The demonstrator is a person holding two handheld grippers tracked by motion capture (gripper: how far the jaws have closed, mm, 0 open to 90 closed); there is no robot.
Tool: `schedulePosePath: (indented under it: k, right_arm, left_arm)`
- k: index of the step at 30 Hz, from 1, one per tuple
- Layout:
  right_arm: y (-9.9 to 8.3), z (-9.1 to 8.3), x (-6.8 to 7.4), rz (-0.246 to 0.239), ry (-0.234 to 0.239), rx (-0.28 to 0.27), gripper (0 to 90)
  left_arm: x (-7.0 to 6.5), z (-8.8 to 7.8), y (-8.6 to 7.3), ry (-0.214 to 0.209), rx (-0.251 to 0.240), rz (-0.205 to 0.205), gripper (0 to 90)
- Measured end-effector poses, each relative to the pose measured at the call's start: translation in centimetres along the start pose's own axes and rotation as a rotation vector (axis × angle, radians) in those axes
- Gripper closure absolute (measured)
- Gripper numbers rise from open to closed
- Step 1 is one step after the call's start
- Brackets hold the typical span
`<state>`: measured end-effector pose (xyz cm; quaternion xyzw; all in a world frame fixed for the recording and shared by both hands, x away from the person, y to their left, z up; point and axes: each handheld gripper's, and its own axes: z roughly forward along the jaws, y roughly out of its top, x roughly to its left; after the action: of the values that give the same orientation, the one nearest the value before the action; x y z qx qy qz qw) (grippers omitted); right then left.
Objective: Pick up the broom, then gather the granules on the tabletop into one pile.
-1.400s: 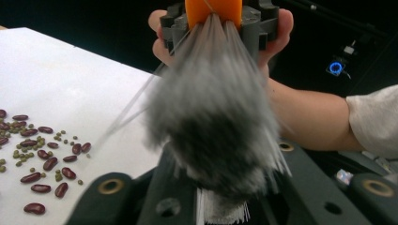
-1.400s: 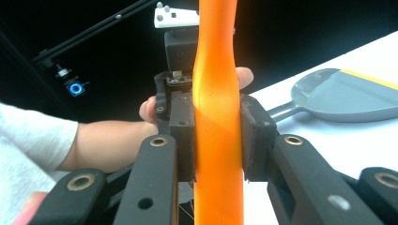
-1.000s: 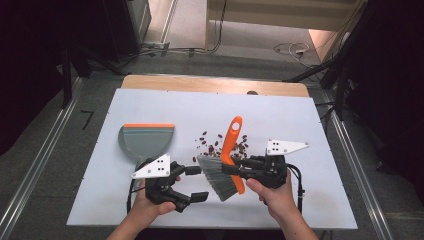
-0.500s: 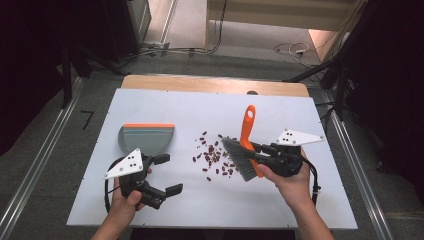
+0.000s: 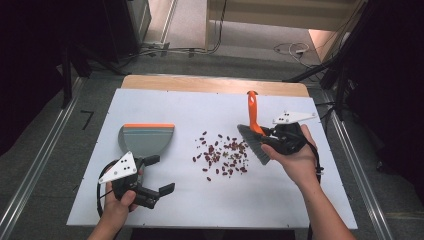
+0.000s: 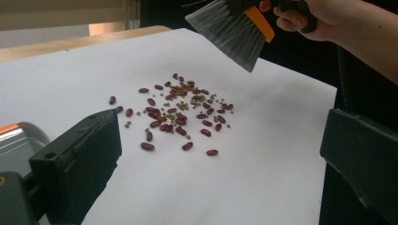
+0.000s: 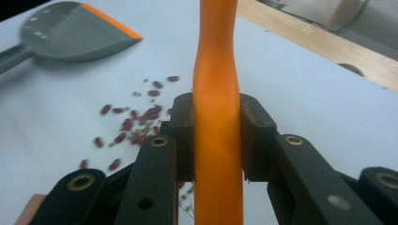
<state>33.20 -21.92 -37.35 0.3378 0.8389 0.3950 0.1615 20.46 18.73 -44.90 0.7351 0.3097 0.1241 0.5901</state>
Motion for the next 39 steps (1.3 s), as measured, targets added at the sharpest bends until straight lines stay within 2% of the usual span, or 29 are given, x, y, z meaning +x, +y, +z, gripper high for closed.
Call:
schedulePosePath:
  k: [3, 7, 13, 14, 19, 22, 26, 29, 31, 37, 39]
  right_arm:
    - [0.7, 0.7, -0.8, -0.004, -0.050, 0.033, 69.2]
    - [1.4, 2.3, -1.6, -0.009, -0.091, 0.087, 69.2]
    - [2.2, 5.2, -2.1, -0.073, -0.173, 0.184, 69.2]
    - [2.3, 5.7, -2.2, -0.084, -0.175, 0.197, 69.2]
    - [2.7, 7.5, -2.8, -0.098, -0.225, 0.256, 69.2]
    - [2.9, 8.9, -3.0, -0.131, -0.275, 0.304, 69.2]
    - [2.9, 10.9, -2.3, -0.196, -0.343, 0.366, 69.2]
    - [2.6, 12.7, -1.3, -0.243, -0.348, 0.411, 69.2]
    - [2.5, 13.0, -1.1, -0.243, -0.341, 0.407, 69.2]
    - [2.5, 13.3, -0.1, -0.188, -0.283, 0.425, 69.1]
    - [2.5, 13.4, 0.4, -0.202, -0.273, 0.434, 69.0]
  left_arm:
    - [0.1, -0.3, -0.2, 0.012, -0.008, -0.005, 0.2]
    - [0.4, -0.7, -0.4, 0.030, -0.014, -0.013, 0.2]
    - [0.7, -0.8, -0.6, 0.032, -0.009, -0.019, 0.2]
    - [0.7, -0.8, -0.7, 0.032, -0.007, -0.017, 0.2]
    - [0.8, -0.7, -0.8, 0.030, -0.003, -0.020, 0.2]
    - [0.9, -0.8, -0.9, 0.029, 0.002, -0.016, 0.2]
    - [1.0, -0.8, -0.9, 0.030, 0.009, -0.019, 0.2]
    - [1.0, -0.8, -1.0, 0.029, 0.008, -0.020, 0.2]
    - [1.1, -0.8, -1.0, 0.028, 0.009, -0.020, 0.2]
    - [1.1, -0.8, -1.1, 0.028, 0.014, -0.025, 0.2]
    - [1.1, -0.7, -1.0, 0.026, 0.017, -0.023, 0.2]
